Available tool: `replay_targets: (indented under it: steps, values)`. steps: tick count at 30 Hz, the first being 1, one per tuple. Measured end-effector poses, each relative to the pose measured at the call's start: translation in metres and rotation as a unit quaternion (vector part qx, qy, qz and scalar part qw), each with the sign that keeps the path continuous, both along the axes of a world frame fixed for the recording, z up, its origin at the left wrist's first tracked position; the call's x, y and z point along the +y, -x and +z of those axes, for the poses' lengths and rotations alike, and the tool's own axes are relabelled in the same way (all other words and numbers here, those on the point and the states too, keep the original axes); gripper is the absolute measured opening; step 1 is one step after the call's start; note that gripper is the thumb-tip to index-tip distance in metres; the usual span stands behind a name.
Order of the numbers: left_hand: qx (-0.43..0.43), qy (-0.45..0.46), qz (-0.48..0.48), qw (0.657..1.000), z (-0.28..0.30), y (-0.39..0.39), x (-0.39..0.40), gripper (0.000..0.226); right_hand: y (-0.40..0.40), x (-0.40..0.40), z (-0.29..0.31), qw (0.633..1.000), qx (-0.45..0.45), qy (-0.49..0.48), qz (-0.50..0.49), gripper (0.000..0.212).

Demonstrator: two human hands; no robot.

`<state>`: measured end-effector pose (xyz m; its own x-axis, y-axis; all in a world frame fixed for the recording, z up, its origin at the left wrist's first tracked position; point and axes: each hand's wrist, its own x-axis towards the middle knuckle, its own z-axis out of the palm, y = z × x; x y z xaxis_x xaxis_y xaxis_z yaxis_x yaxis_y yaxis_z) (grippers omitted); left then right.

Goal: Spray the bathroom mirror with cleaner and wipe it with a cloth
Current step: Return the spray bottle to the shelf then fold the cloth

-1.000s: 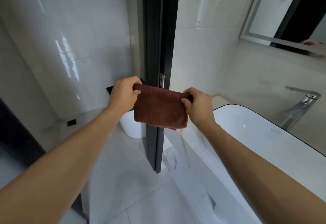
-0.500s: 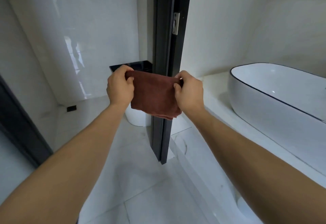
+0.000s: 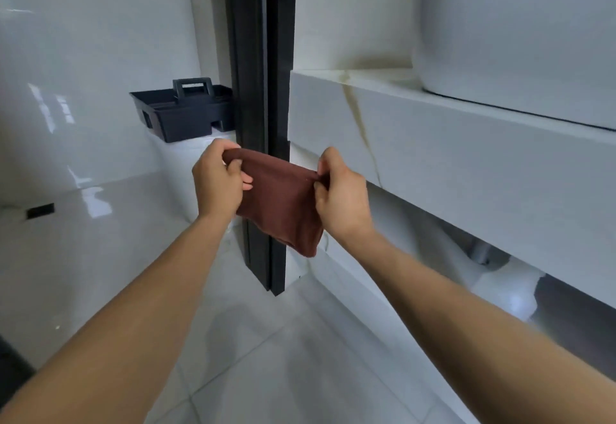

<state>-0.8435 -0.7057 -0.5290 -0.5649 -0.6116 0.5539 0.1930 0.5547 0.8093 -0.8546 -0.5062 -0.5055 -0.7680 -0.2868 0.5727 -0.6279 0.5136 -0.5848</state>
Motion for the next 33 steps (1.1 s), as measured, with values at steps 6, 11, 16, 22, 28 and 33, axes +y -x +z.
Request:
replay_targets:
  steps: [6,11,16,22,28,33]
  values:
    - [-0.043,0.020,-0.067,0.997,-0.053,0.012,0.022,0.026,-0.001,0.030,-0.055,0.989,-0.107,0.048,-0.089,0.025]
    - [-0.043,0.022,-0.137,0.989,-0.085,0.025,0.063,0.024,0.008,0.066,-0.097,0.963,-0.172,0.085,-0.190,0.033]
    - [-0.053,0.006,-0.198,0.979,-0.123,0.056,0.114,0.023,0.019,0.107,-0.127,0.928,-0.213,0.127,-0.278,0.060]
    - [-0.034,-0.005,-0.256,0.966,-0.150,0.097,0.171,0.020,0.047,0.141,-0.151,0.917,-0.230,0.011,-0.326,0.058]
    - [-0.130,0.070,-0.315,0.938,-0.167,0.129,0.202,0.040,0.077,0.156,-0.159,0.905,-0.231,-0.101,-0.342,0.051]
    - [-0.257,0.211,-0.346,0.877,-0.180,0.152,0.220,0.076,0.095,0.161,-0.175,0.871,-0.336,-0.188,-0.305,0.057]
